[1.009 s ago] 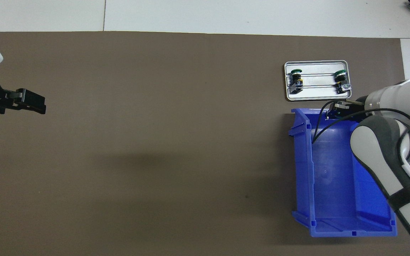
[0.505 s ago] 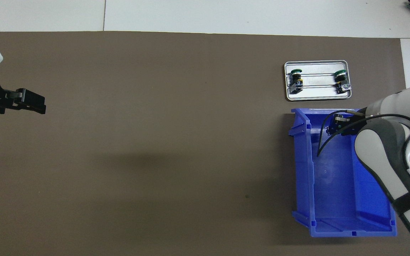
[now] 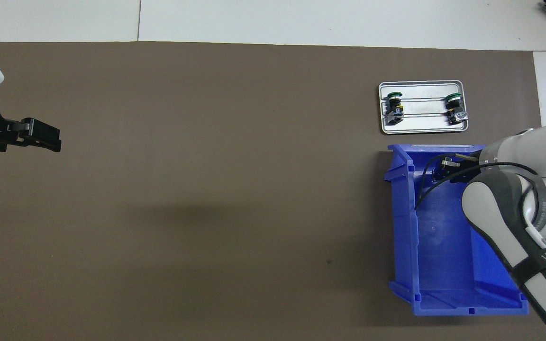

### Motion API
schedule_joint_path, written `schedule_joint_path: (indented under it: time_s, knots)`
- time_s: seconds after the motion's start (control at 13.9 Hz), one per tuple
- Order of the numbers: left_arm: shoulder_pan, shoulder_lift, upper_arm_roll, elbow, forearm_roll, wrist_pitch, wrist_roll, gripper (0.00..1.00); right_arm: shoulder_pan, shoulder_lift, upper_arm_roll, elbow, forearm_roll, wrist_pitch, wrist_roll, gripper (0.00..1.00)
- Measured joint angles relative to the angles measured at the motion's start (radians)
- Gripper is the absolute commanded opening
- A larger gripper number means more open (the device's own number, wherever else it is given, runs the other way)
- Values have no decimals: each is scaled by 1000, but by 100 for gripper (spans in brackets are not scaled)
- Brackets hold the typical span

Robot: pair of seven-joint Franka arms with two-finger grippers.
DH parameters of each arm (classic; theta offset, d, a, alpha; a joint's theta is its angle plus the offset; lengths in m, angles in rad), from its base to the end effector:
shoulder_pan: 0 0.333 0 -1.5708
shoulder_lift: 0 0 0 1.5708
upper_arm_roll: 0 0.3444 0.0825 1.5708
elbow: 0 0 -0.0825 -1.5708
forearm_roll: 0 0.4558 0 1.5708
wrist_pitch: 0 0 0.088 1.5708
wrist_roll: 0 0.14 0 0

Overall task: Place and press button with both arms
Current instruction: 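Lower the button into the blue bin and open the right gripper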

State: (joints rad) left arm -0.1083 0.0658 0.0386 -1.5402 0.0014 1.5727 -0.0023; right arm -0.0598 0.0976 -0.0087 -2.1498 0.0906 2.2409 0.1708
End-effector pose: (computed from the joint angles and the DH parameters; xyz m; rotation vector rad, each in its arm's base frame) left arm 0.6451 -0.0456 0.5948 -3.1342 0.1058 0.0519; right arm 0.6089 -0.0368 0.3063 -3.0385 0.4527 0.0154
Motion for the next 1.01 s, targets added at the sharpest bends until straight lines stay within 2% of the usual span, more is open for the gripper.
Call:
schedule_joint_path:
  time_s: [0.14,0.36,0.5,0.72,1.01]
  knots:
    - [0,0,0,0,0,0,0,100,0,0,0,0,0,0,0,87]
    - [0,0,0,0,0,0,0,100,0,0,0,1,0,0,0,95]
    - [0,0,0,0,0,0,0,100,0,-5,0,8,0,0,-1,97]
    - [0,0,0,0,0,0,0,100,3,-57,2,24,-1,-31,-8,98]
    - [0,0,0,0,0,0,0,100,11,-141,13,121,-15,-218,-13,98]
